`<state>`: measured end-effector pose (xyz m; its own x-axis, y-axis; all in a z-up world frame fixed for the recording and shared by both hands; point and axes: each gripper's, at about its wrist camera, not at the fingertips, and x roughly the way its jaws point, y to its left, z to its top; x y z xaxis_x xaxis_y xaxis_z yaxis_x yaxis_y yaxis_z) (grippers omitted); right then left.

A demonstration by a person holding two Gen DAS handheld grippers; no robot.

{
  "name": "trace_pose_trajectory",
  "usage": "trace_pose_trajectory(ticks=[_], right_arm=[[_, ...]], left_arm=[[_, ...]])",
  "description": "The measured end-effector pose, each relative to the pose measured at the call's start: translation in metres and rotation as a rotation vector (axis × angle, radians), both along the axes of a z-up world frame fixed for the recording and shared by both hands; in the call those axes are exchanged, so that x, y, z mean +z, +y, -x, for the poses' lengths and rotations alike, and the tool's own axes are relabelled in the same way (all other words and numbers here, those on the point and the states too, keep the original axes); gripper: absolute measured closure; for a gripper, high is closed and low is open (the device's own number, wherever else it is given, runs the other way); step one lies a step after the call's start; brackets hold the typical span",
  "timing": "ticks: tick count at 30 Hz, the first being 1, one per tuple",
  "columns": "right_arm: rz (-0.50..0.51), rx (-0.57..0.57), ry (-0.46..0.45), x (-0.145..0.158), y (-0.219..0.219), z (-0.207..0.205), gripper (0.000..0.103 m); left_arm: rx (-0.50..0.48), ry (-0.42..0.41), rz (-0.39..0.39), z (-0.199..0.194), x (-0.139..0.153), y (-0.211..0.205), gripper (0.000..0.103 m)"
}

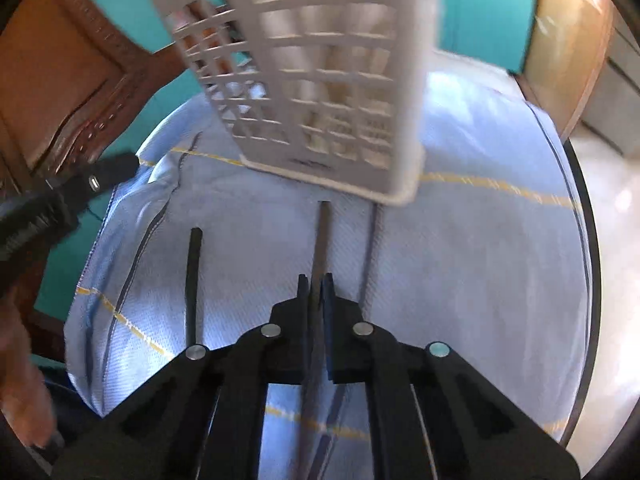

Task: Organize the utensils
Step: 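Move both tools back down over the last dark chopsticks on the cloth, then close the left tool on a black chopstick while the right tool closes on a brown one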

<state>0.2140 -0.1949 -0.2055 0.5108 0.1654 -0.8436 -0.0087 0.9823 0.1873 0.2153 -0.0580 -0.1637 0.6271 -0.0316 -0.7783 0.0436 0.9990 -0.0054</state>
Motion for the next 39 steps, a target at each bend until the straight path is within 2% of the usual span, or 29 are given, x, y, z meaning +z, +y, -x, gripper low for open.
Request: trace_pose_trajectory(ticks=[6, 12, 20, 24, 26, 30, 33, 35, 37, 39], right_arm=[[-0.057, -0.146, 0.016, 0.000, -0.038, 0.029, 0.097], [-0.089, -0.140, 0.005, -0.002, -0.055, 0.040, 0.097], [-0.057, -0.149, -0.003, 0.009, -0.058, 0.034, 0.088], [-0.066, -0.162, 0.008, 0.007, -0.061, 0.033, 0.081], [-0.062, -0.162, 0.010, 0.005, -0.060, 0.032, 0.080], [-0.055, -0.158, 0.011, 0.002, -0.057, 0.031, 0.078], [-0.050, -0.155, 0.008, 0.001, -0.056, 0.032, 0.076], [-0.047, -0.154, 0.008, 0.001, -0.055, 0.032, 0.075], [-0.048, -0.154, 0.008, 0.001, -0.054, 0.031, 0.075], [-0.052, -0.154, 0.008, 0.001, -0.055, 0.032, 0.075]], left_arm=[[-0.048, 0.076, -0.036, 0.001, -0.020, -0.014, 0.077], [-0.055, 0.185, 0.014, 0.002, -0.047, -0.017, 0.074], [-0.022, 0.211, -0.024, 0.004, -0.061, -0.019, 0.063], [-0.043, 0.211, -0.043, 0.008, -0.067, -0.023, 0.062], [-0.052, 0.228, -0.043, 0.007, -0.073, -0.026, 0.062], [-0.067, 0.210, -0.065, 0.005, -0.078, -0.032, 0.063], [-0.092, 0.198, -0.062, 0.004, -0.081, -0.037, 0.068], [-0.112, 0.186, -0.049, 0.008, -0.077, -0.045, 0.082], [-0.143, 0.166, -0.059, 0.012, -0.077, -0.052, 0.090], [-0.165, 0.146, -0.044, 0.015, -0.075, -0.058, 0.091]])
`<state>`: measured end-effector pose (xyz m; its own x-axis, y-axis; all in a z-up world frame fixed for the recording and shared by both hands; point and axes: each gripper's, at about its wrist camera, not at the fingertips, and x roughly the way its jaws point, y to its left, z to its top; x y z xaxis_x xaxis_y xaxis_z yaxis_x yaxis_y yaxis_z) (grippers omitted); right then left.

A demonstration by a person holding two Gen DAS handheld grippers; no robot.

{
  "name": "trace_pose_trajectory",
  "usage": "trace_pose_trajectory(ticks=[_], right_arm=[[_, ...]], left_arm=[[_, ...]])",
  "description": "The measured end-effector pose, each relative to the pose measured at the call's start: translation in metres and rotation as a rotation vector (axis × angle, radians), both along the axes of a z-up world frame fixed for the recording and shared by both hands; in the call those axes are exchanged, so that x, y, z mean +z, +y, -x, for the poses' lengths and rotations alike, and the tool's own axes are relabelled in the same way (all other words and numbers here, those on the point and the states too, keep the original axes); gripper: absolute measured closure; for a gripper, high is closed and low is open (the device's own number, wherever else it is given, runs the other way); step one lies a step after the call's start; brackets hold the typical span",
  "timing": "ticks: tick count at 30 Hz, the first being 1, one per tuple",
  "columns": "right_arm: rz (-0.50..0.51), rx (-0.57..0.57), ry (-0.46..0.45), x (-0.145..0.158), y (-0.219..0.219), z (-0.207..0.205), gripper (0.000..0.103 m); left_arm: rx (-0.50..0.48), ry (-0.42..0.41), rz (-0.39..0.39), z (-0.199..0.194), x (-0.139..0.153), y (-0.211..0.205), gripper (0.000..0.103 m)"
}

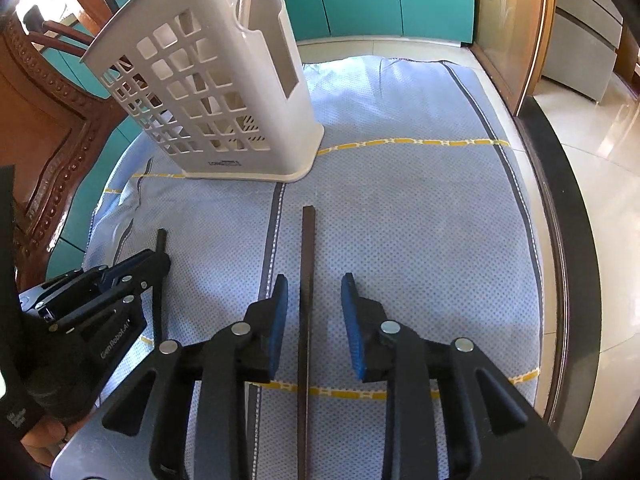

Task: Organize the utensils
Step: 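Close the left tool on a black chopstick while the right tool closes on a brown one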

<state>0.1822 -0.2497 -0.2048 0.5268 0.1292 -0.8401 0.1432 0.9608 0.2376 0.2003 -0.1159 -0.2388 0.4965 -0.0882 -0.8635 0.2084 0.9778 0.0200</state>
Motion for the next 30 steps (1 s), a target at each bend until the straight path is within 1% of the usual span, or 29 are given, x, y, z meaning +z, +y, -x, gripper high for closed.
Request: trace_pose_trajectory(ticks=[2, 6, 7, 9, 11, 13, 15, 18, 22, 23, 30], right_arm=[[-0.001, -0.001, 0.001, 0.000, -0.001, 0.001, 0.075], [0.002, 0.003, 0.002, 0.000, -0.002, 0.002, 0.075], [0.005, 0.006, 0.001, 0.000, -0.002, 0.002, 0.075], [0.010, 0.012, -0.003, 0.000, -0.001, 0.002, 0.075], [0.016, 0.015, -0.004, 0.000, 0.000, 0.002, 0.074], [0.018, 0.017, -0.003, 0.000, 0.001, 0.002, 0.074], [0.015, 0.019, -0.002, 0.000, 0.001, 0.001, 0.071], [0.024, 0.026, -0.003, 0.000, 0.003, 0.000, 0.069], [0.043, 0.035, -0.007, 0.000, 0.008, -0.003, 0.069], [0.046, 0.037, -0.007, 0.000, 0.009, -0.003, 0.069], [0.122, 0.062, -0.022, -0.001, 0.020, -0.006, 0.069]], left_arm=[[-0.005, -0.025, 0.009, 0.004, 0.005, -0.003, 0.091], [-0.005, -0.129, -0.045, 0.012, 0.028, -0.002, 0.091], [-0.001, -0.131, -0.049, 0.013, 0.032, -0.001, 0.090], [0.013, -0.113, -0.042, 0.014, 0.034, 0.001, 0.087], [0.042, -0.075, -0.027, 0.008, 0.030, 0.014, 0.086], [0.078, -0.031, -0.006, 0.003, 0.023, 0.032, 0.085], [0.108, 0.005, 0.013, -0.004, 0.022, 0.044, 0.085], [0.140, 0.035, 0.017, -0.009, 0.018, 0.053, 0.085], [0.109, 0.048, 0.007, -0.006, 0.013, 0.045, 0.083], [0.101, 0.046, 0.003, -0.012, 0.009, 0.045, 0.082], [0.054, 0.022, -0.016, -0.004, 0.013, 0.028, 0.074]])
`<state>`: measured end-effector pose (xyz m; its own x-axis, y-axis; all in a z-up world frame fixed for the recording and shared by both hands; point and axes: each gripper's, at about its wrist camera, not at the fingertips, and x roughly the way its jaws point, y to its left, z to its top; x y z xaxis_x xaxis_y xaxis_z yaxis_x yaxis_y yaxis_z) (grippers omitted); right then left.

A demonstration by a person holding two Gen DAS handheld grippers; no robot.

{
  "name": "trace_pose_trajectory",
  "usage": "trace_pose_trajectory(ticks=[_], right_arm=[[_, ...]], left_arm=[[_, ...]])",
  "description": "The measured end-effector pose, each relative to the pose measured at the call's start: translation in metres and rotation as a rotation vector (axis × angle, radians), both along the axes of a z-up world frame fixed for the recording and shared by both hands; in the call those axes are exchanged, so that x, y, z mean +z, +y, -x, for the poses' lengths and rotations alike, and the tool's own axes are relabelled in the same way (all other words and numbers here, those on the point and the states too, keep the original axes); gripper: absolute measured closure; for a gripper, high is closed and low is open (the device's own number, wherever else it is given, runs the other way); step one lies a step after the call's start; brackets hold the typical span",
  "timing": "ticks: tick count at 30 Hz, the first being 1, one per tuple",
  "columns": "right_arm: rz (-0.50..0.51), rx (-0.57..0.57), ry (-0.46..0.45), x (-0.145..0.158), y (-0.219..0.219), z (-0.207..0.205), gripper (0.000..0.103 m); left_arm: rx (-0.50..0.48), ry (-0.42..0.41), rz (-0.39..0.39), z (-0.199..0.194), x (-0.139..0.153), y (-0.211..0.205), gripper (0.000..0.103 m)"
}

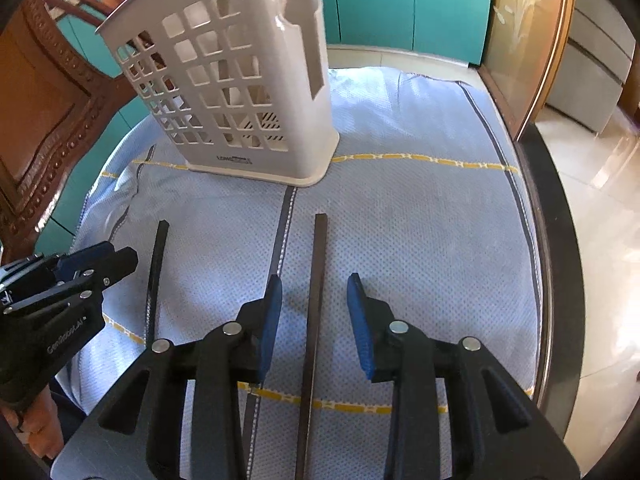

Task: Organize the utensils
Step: 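Close the left tool on a black chopstick while the right tool closes on a brown one, then lift both held chopsticks and lower them into the white caddy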

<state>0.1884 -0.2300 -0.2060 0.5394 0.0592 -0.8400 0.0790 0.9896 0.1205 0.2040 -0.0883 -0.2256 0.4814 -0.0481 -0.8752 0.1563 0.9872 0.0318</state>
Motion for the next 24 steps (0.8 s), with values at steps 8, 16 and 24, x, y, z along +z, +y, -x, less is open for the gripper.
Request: trace_pose_trajectory(ticks=[8, 16, 24], right_arm=[[0.002, -0.013, -0.003, 0.000, -0.002, 0.000, 0.096], [-0.032, -0.074, 0.001, -0.001, -0.019, -0.002, 0.096], [0.024, -0.045, 0.004, -0.001, -0.005, -0.003, 0.090]], left_arm=[[-0.014, -0.005, -0.013, 0.015, 0.003, -0.010, 0.068], [-0.031, -0.002, -0.025, 0.009, -0.008, -0.017, 0.063], [-0.025, 0.039, 0.016, -0.003, -0.024, -0.018, 0.060]])
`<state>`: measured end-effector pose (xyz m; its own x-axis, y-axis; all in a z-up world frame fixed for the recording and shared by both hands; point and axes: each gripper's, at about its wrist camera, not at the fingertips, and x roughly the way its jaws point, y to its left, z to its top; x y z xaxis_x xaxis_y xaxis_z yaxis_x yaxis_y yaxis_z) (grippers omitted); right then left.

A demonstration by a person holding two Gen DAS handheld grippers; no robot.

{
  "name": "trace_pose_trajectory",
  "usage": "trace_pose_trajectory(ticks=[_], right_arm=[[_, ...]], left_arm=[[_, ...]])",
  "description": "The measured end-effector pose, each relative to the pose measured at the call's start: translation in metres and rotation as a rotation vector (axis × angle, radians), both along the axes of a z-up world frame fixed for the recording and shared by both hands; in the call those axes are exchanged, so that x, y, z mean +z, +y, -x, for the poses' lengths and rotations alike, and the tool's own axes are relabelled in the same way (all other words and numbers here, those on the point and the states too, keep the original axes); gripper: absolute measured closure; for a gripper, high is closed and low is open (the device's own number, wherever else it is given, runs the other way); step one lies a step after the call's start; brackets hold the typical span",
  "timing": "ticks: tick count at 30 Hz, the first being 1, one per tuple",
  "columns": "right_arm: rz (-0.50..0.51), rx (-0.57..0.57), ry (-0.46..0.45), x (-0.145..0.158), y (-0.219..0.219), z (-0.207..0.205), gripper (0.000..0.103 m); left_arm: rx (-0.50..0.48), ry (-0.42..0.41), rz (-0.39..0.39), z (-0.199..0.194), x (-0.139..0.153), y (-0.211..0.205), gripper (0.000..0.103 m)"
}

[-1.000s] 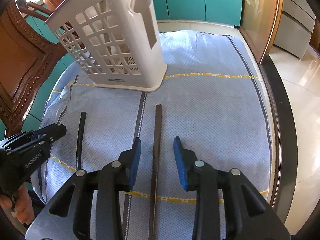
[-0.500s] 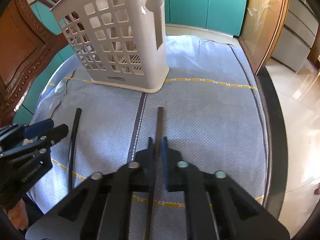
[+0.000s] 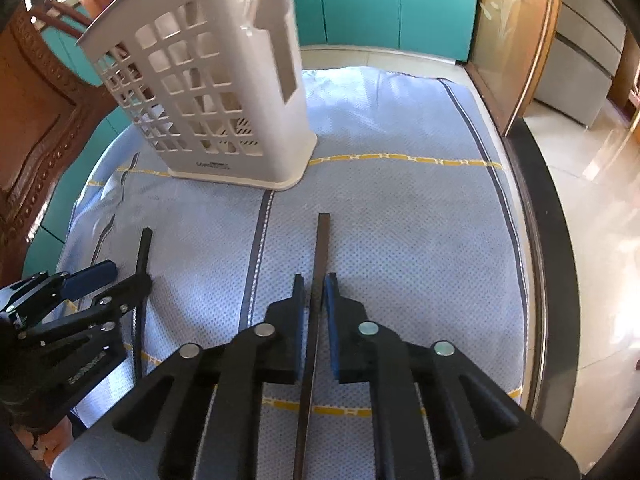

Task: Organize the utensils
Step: 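Lift both held chopsticks and lower them into the white caddy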

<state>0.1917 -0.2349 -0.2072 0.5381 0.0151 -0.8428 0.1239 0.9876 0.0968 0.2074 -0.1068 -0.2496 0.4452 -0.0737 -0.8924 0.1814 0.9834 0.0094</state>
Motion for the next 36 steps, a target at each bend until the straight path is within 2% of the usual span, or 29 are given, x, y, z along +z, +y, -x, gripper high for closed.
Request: trace_pose_trajectory(ticks=[3, 6, 7, 9, 12, 18, 22, 25, 29, 33, 36], right_arm=[[0.052, 0.018, -0.009, -0.001, 0.006, 0.000, 0.090], [0.049, 0.033, -0.016, -0.002, 0.008, 0.000, 0.095], [0.027, 0.038, -0.020, -0.002, 0.007, 0.000, 0.096], [-0.006, 0.044, -0.037, 0.000, 0.005, 0.001, 0.097], [-0.031, 0.060, -0.117, 0.020, 0.000, 0.011, 0.097], [-0.156, 0.090, -0.335, 0.085, -0.013, 0.063, 0.097], [-0.145, 0.133, -0.447, 0.139, -0.012, 0.101, 0.097], [-0.136, 0.142, -0.525, 0.185, -0.011, 0.110, 0.097], [-0.114, 0.129, -0.639, 0.252, -0.010, 0.094, 0.097], [-0.057, 0.099, -0.730, 0.304, -0.010, 0.058, 0.097], [-0.029, 0.063, -0.737, 0.323, -0.014, 0.021, 0.097]], left_arm=[[0.000, -0.020, -0.012, -0.002, -0.002, -0.005, 0.060], [0.001, -0.023, 0.027, -0.004, -0.003, -0.008, 0.081], [-0.003, -0.029, 0.028, -0.003, -0.002, -0.010, 0.092], [0.008, -0.035, 0.048, -0.005, -0.004, -0.012, 0.094], [0.018, -0.047, 0.103, -0.001, 0.006, -0.010, 0.096], [0.007, -0.272, 0.182, 0.047, 0.079, 0.008, 0.096], [-0.022, -0.321, 0.279, 0.080, 0.123, 0.024, 0.096], [-0.050, -0.416, 0.285, 0.098, 0.166, 0.030, 0.096], [-0.068, -0.519, 0.320, 0.095, 0.234, 0.046, 0.096], [-0.046, -0.660, 0.296, 0.070, 0.304, 0.051, 0.096], [-0.026, -0.714, 0.285, 0.046, 0.340, 0.043, 0.096]])
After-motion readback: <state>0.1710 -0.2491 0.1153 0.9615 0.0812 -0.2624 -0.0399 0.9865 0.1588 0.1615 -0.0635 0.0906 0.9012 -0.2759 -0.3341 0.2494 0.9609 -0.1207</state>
